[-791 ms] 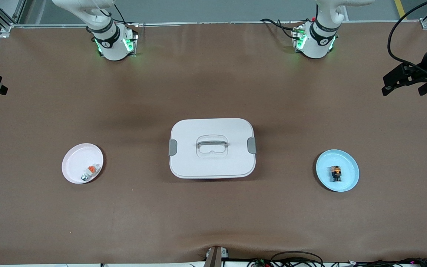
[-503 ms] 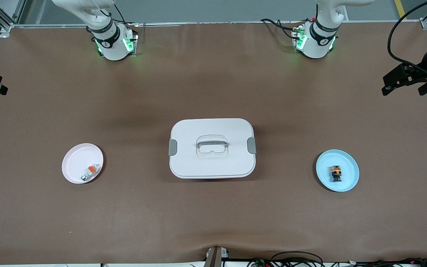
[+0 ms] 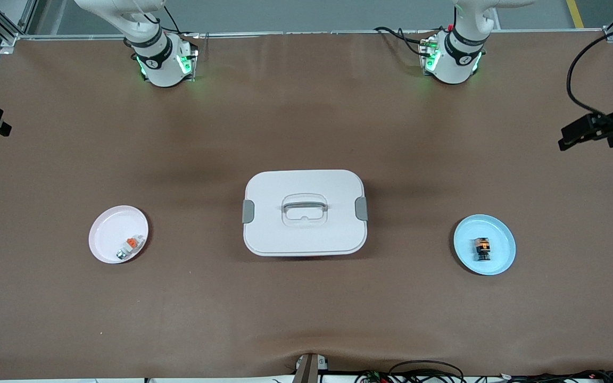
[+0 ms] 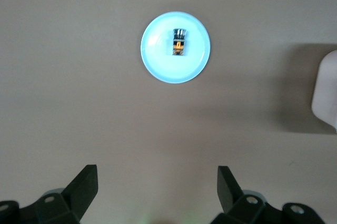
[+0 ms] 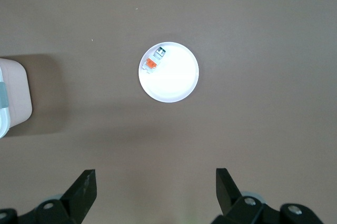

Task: Transfer orange switch to right arm and place
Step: 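Move the left gripper over the black-and-orange switch on the blue plate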

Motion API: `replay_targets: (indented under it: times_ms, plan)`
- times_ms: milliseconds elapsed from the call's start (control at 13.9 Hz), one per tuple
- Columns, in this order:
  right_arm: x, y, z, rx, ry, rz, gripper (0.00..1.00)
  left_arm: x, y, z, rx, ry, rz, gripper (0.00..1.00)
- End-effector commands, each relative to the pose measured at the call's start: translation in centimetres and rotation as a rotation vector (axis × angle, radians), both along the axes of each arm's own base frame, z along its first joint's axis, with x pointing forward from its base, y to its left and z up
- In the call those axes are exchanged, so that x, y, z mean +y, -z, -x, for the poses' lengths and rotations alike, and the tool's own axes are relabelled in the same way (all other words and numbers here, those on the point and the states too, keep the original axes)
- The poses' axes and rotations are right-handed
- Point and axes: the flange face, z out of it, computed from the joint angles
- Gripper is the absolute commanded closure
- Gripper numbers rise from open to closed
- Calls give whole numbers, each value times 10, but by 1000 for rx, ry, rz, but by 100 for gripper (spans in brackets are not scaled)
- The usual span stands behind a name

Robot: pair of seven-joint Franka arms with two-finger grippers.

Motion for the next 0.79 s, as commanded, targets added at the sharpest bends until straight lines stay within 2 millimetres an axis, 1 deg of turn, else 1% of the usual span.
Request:
replay_targets:
  times_ms: [0,72,144,216,288,432,575,719]
  plan:
    - [1,-1,2,0,7,-14,0,8,34,-5,32,-33,-9,0]
    - [1,-1,2,0,7,-14,0,18,52,-6,19,-70,-10,0]
    - [1,-1,2,0,7,-14,0,33,66,-6,-2,-103,-9,0]
    - [1,-2,3,-2,7,-14,0,40,77,-5,-23,-115,-9,0]
    - [1,-1,2,0,7,-14,0,40,88,-5,-39,-136,-9,0]
    - [1,-1,2,0,7,-14,0,38,102,-6,-48,-265,-17,0]
    - [1,-1,2,-2,7,-14,0,27,118,-9,-40,-416,-28,0]
    - [0,-2,2,-3,9,-14,0,16,142,-16,-27,-520,-38,0]
